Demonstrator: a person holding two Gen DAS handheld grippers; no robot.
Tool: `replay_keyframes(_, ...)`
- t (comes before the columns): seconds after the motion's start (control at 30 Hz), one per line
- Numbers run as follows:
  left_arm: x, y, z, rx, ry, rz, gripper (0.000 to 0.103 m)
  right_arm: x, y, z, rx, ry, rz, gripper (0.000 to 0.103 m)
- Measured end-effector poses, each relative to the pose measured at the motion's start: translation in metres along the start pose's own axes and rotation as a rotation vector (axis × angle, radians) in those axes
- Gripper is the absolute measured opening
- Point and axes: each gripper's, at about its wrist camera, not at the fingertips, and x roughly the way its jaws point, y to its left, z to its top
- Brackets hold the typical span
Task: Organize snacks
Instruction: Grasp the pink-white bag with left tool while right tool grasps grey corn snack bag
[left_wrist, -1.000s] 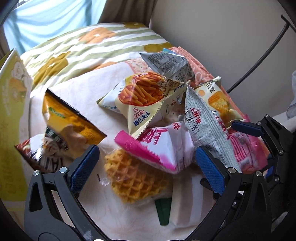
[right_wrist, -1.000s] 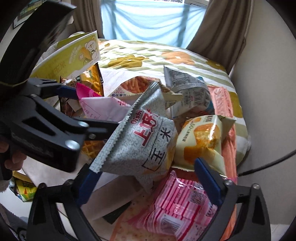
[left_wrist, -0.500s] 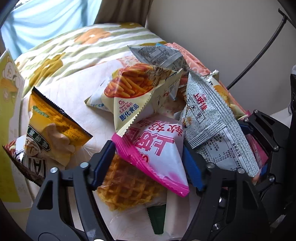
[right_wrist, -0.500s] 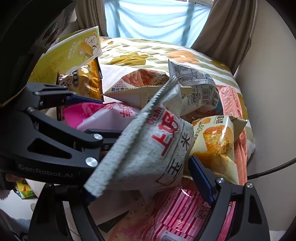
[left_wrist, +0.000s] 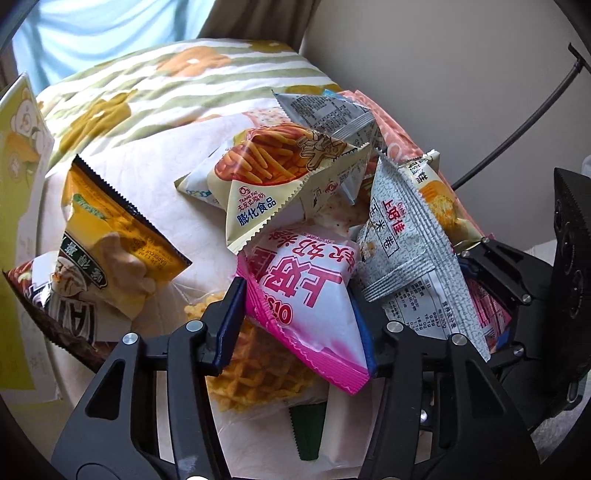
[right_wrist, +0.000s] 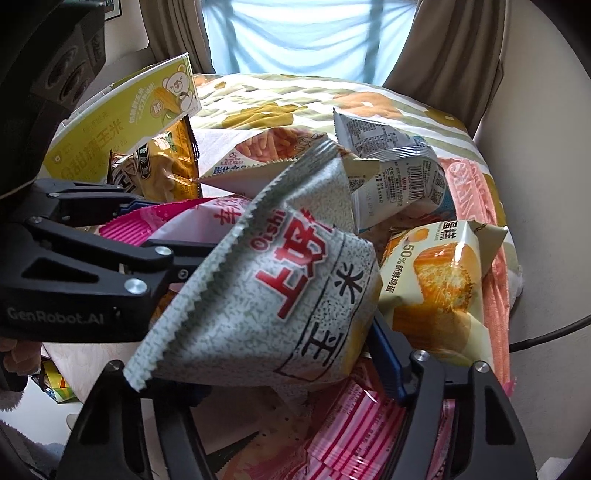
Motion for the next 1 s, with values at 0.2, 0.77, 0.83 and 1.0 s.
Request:
replay_keyframes(0.2,-0.003,0.0,0.0,0.007,-0.005,0.013,0.048,0.0,-0.003,0.002,0.016,0.005,0.02,0.048)
replay_keyframes(0.77,-0.063,-0.011,0.003,-0.024,-0.043,0.032,0.048,-0.044,-0.008,0.01,0.145,-0.029,0.096,0.043)
replay_keyframes(0.83,-0.078,-0.01,0.004,-0.037,-0.06,0.025,0.048,-0.054,-0.007,0.011,0.15,-0.039,0.097,0.043)
replay_keyframes(1.0,-0.121,-0.009,0.008,-0.044,-0.119,0.027,0.048,-0.085,0.003,0.023,0.138,-0.075,0.085,0.043)
